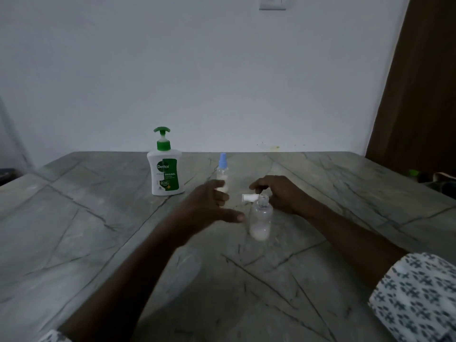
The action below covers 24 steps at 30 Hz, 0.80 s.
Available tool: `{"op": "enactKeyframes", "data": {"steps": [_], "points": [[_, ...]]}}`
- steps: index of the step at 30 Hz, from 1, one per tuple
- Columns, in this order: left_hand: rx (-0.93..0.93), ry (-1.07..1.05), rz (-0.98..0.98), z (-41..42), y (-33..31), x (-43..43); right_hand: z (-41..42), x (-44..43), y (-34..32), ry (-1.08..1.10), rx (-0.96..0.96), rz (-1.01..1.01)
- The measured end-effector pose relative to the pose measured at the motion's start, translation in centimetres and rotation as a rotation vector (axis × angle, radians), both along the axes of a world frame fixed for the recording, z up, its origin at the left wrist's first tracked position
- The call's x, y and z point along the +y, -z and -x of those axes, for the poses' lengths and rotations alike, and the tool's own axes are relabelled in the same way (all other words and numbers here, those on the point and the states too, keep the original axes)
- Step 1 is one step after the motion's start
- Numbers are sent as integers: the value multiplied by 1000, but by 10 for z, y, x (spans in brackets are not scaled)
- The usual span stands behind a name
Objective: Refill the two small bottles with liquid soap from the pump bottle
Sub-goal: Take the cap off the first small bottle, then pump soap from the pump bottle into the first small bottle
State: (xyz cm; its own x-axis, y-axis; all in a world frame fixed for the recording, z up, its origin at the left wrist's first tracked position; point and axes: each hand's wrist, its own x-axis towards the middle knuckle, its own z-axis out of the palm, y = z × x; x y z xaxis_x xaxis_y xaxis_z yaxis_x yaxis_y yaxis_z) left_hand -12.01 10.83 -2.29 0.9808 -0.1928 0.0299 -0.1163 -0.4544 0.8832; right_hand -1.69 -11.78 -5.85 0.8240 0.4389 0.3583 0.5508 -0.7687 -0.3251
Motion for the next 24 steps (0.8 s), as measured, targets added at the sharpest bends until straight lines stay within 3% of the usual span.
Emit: {"op": "enactKeyframes", "data": {"steps": [8,12,15,24], "points": [[14,-297,187,-18,2,36,-2,-9,1,-29,66,-122],[-35,-349,231,-20,2,35,-5,-4,4,11,50,-70],[-47,-380,224,-20,2,36,-5,1,6,45,18,1],[-64,-466,122,-25,7,41,-20,38,2,-40,-15,-157]]}}
